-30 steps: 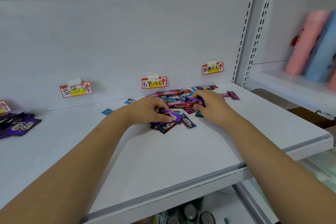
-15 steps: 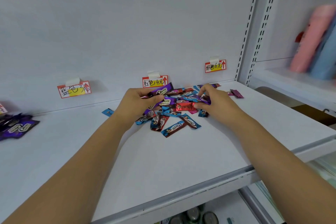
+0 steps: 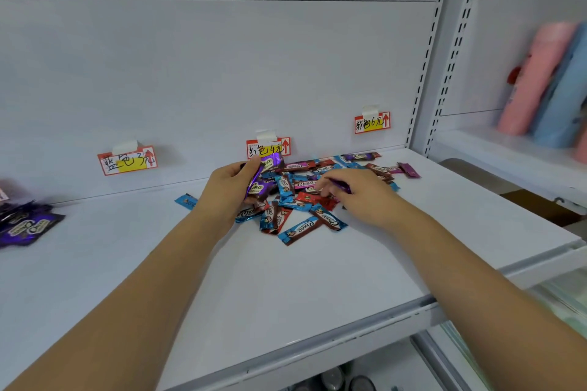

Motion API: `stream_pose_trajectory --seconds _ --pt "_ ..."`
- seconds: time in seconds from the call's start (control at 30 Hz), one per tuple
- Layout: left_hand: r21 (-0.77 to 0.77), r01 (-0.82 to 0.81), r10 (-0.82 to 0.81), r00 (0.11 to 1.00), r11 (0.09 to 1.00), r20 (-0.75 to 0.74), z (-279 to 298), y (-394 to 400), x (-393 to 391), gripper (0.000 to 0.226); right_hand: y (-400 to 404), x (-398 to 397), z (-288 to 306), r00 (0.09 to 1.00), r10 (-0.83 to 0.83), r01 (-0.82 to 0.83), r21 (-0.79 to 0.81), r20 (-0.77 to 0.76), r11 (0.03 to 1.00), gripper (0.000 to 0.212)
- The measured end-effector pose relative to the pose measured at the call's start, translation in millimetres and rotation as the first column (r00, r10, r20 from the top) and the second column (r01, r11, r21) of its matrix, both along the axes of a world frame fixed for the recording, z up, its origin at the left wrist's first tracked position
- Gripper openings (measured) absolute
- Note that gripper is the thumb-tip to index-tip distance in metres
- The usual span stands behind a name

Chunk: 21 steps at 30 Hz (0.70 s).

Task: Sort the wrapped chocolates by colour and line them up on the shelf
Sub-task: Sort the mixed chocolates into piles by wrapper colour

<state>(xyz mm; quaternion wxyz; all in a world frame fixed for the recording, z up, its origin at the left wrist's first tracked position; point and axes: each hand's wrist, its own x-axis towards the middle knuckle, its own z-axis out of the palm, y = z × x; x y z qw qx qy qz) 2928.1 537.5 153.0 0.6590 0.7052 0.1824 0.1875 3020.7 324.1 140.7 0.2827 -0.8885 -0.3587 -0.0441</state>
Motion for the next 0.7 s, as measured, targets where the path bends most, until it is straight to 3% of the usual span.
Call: stream_pose_trajectory --seconds 0.07,0.13,0.3,0.43,0.6,0.7 --pt "-0.034 -0.011 0.010 1.000 0.999 -0.016 0.4 0.3 1.6 0.036 2.5 4.5 2.6 0.999 -0.032 0.032 0.014 0.028 0.999 0.020" --pt "-0.031 -0.027 0.026 0.999 0.999 -0.041 0.1 -0.1 3.4 0.034 7.2 9.7 6.7 0.992 -0.046 0.056 -0.085 0.113 0.995 0.014" --pt "-0.055 -0.040 0.037 0.998 0.998 -0.047 -1.1 0.9 3.4 0.024 29.4 18.4 17.5 0.984 0.030 0.033 -0.342 0.177 0.939 0.033" --pt "-0.082 -0.053 0.051 0.998 0.995 -0.027 0.7 3.0 3.1 0.025 34.2 23.9 10.6 0.991 0.044 -0.009 -0.277 0.122 0.961 0.040" --pt "-0.091 0.008 -0.010 1.000 0.996 -0.027 3.9 0.0 -0.3 0.038 30.5 20.3 7.9 0.958 -0.015 0.089 -0.249 0.287 0.964 0.023" --pt "-0.048 -0.008 0.006 0.999 0.999 -0.031 8.1 1.0 -5.1 0.039 28.6 15.2 12.1 0.961 -0.080 0.111 -0.105 0.263 0.988 0.010"
